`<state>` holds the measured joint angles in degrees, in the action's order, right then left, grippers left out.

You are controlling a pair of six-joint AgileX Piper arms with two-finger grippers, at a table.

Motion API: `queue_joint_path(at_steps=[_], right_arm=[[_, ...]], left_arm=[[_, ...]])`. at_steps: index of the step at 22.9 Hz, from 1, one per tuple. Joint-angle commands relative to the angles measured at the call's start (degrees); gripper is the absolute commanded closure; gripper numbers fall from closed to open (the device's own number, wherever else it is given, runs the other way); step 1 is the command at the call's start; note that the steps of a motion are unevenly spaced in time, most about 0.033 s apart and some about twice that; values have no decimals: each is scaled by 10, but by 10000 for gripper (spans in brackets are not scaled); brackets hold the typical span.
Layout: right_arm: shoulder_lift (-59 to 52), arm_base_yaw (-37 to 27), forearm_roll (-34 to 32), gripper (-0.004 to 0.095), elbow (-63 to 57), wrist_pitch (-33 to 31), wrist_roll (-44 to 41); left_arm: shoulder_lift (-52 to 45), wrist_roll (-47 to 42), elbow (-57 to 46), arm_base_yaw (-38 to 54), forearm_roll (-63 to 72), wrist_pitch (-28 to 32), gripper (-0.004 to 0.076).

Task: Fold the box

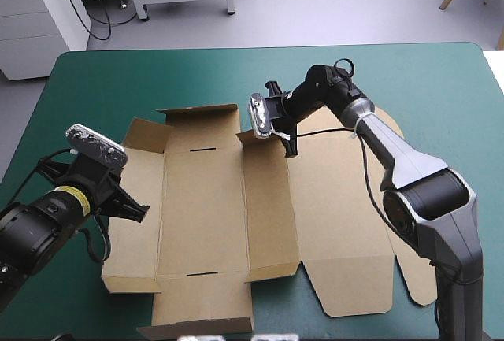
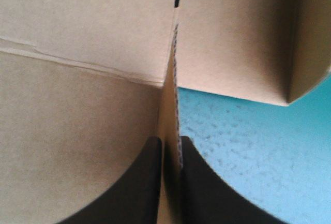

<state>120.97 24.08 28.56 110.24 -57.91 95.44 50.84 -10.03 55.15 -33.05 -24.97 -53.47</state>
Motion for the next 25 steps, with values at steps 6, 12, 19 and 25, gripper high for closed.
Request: queue_joint_path(at_steps=[6, 12, 19, 25], right_arm=[[-64, -4, -14, 311, 51, 33, -237], [-143, -10, -164, 806, 72, -61, -528], [-179, -77, -185, 927, 69, -111, -678], [-225, -157, -185, 926, 42, -111, -753]], left_arm=[[-3, -7, 21, -3, -16, 29, 734], [-3, -7, 21, -3, -24, 6, 734], [-3, -7, 21, -3, -24, -24, 734], [-3, -7, 21, -3, -24, -53, 734]])
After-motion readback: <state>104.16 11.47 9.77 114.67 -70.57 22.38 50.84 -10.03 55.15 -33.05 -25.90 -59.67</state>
